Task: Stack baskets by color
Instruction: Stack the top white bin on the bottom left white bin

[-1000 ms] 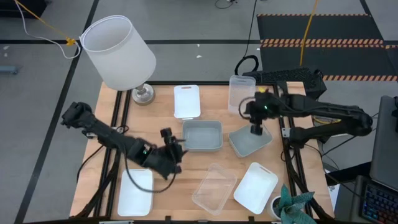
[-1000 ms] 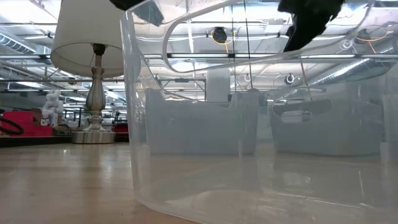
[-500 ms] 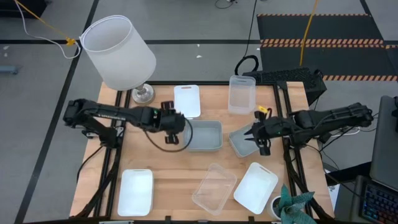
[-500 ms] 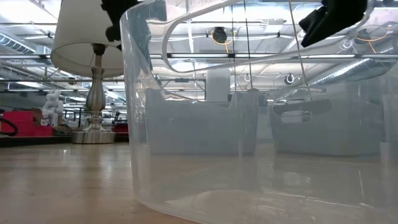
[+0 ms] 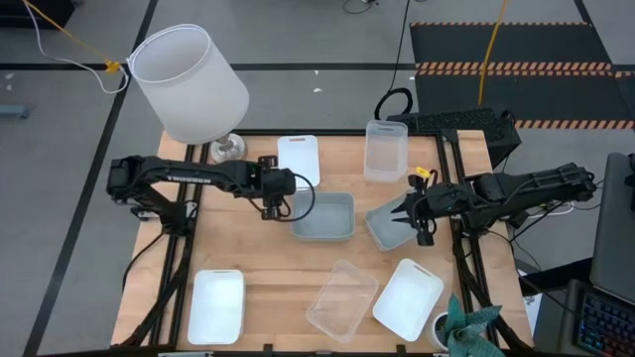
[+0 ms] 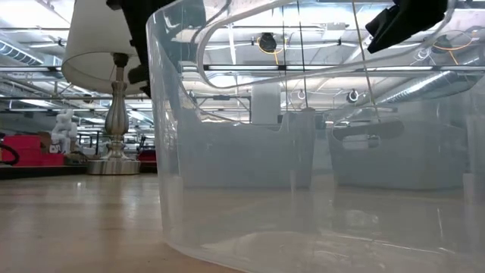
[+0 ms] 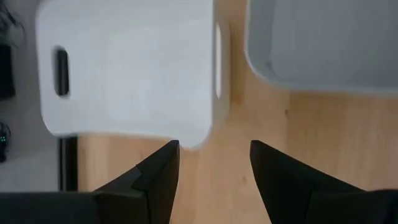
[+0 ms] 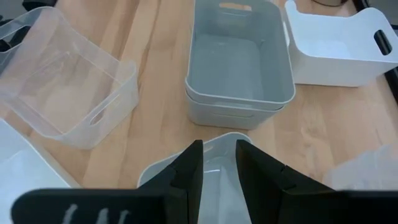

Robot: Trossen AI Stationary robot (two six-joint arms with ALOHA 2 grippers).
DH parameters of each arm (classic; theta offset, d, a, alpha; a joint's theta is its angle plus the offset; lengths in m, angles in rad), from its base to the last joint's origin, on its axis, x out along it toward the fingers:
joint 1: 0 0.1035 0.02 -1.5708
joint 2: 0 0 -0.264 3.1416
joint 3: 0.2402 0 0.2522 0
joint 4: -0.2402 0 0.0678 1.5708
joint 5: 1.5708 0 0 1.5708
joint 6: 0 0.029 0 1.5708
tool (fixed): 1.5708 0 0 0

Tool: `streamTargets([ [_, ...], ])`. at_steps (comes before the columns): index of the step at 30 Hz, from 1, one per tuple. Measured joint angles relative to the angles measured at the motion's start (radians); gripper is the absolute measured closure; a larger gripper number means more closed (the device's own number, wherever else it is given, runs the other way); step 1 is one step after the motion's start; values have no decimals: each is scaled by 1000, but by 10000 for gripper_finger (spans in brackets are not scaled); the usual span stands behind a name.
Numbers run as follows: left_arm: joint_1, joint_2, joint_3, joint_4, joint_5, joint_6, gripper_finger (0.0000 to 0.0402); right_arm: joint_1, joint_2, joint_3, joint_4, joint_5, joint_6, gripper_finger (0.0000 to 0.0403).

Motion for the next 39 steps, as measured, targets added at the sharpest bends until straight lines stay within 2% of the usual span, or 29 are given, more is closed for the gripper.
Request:
streamTargets([
  [9,36,0,-128,180,30,177,204,0,0,0,31,0,-6,314],
  [18,63,0,-208,298,33,214,210,0,0,0,32,1,-24,314],
  [24,86,0,-214,300,34,225,263,0,0,0,58,2,-37,314],
  [29,107,0,-214,301,76,245,314,0,0,0,78,3,-55,314],
  [35,109,-1,-214,297,82,275,387,0,0,0,79,3,-63,314],
  [39,95,-1,-214,297,-3,316,391,0,0,0,81,3,-65,314],
])
